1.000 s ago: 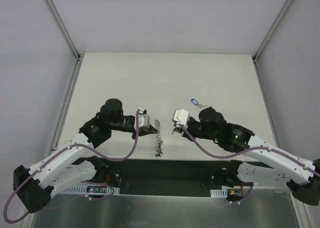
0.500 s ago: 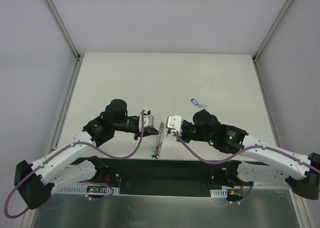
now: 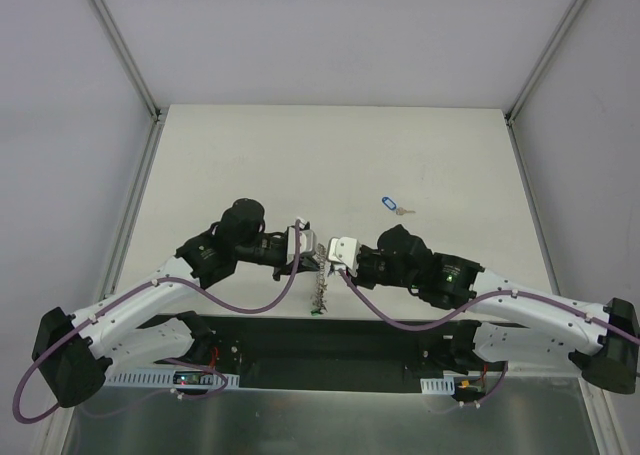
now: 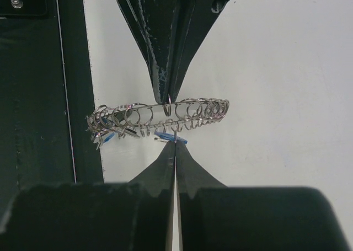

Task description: Put the keys on the keyring

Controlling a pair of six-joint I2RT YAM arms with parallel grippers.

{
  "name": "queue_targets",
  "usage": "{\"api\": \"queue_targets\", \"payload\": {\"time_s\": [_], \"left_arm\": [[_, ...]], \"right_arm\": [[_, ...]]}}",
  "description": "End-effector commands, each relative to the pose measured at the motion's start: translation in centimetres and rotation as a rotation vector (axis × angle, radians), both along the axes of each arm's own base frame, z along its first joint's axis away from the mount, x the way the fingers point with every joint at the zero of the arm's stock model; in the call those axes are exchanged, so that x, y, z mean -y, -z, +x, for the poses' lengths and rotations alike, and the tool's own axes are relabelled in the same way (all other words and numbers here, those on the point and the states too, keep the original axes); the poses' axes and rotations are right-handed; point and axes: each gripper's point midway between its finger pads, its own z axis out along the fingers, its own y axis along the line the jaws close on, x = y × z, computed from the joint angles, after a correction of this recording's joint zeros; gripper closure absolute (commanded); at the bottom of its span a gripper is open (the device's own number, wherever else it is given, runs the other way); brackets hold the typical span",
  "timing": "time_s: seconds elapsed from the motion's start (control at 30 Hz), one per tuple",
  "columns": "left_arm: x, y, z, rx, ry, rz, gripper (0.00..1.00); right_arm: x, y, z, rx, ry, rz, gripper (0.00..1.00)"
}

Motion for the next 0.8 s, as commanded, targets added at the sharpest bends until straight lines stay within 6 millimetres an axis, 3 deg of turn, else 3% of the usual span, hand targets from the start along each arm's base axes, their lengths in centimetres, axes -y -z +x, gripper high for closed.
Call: {"api": "queue_targets", "payload": {"time_s": [0.0, 0.77], "left_arm": [[0.7, -1.0, 0.2, 0.057, 0.021, -0.034, 1.0], [1.1, -1.2, -0.5, 0.066, 0.049, -0.054, 1.0]], "right_arm": [[-0.9, -1.3, 0.1, 0.032, -0.011, 0.055, 0.99], [-1.2, -0.8, -1.2, 0.008, -0.088, 0.032, 0.99]]}}
